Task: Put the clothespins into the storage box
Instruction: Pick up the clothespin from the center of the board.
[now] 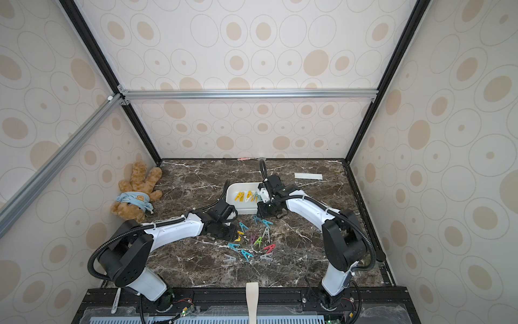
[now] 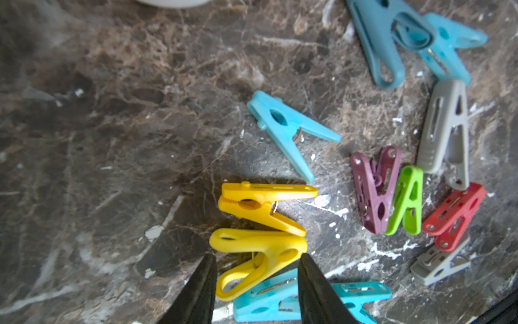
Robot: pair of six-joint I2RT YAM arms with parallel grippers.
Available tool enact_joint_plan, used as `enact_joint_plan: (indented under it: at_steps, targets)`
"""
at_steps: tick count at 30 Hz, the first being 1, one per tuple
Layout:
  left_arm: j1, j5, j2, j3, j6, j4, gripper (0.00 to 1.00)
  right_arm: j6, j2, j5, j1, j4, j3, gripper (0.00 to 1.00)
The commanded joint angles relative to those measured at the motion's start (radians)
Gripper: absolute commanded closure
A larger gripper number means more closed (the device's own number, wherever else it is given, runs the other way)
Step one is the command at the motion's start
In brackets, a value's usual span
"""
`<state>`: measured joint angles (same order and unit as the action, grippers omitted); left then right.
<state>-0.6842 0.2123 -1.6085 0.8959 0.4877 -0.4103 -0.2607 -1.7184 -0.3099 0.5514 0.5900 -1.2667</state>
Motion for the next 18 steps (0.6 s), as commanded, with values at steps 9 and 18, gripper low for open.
enact_joint_plan:
  at_steps: [9, 18]
  targets:
    - [-0.008, -0.014, -0.031, 0.051, -0.219, -0.083, 0.54, -0.014, 0.043, 0.017, 0.004, 0.014, 0.003, 0.71]
    - [-0.020, -0.023, -0.072, 0.056, -0.240, -0.045, 0.56, -0.015, 0.049, 0.026, 0.005, 0.027, -0.005, 0.71]
